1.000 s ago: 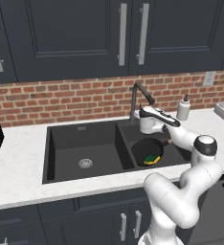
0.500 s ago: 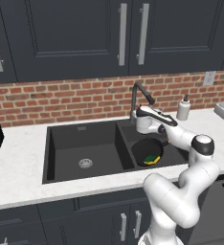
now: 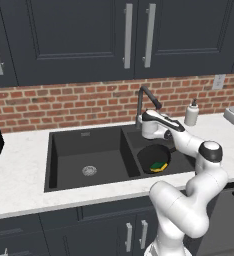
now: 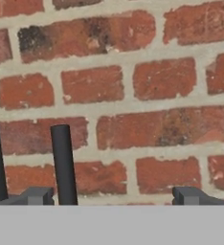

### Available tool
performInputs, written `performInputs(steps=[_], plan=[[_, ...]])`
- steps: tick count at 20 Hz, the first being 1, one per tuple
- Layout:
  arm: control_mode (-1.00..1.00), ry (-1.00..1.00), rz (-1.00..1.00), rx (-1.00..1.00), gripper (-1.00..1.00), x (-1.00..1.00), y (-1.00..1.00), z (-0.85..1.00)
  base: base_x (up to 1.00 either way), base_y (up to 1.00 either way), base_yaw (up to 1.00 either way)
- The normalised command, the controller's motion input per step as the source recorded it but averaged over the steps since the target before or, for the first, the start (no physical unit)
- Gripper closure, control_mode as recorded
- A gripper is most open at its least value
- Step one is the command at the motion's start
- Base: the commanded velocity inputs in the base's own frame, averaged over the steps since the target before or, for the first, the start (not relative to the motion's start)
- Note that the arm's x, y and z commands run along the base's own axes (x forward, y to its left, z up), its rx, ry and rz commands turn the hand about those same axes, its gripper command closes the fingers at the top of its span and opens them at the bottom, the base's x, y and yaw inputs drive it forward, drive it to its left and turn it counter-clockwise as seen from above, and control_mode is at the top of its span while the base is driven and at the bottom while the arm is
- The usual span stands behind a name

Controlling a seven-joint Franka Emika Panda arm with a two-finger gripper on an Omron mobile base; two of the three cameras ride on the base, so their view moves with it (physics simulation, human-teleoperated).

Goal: Pick the pan and sponge and place them into the sink. Then turn on the water.

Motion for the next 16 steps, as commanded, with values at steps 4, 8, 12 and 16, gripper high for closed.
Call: performInputs(steps=[4, 8, 12, 16], plan=[[-1.0, 0.0, 0.0, 0.0, -1.0, 0.04, 0.0, 0.0, 0.0, 0.0, 0.0], [-1.0, 0.0, 0.0, 0.0, -1.0, 0.01, 0.0, 0.0, 0.0, 0.0, 0.0], [-1.0, 0.0, 0.0, 0.0, -1.0, 0.0, 0.0, 0.0, 0.0, 0.0, 0.0], [-1.0, 0.0, 0.0, 0.0, -1.0, 0.01, 0.0, 0.0, 0.0, 0.0, 0.0]])
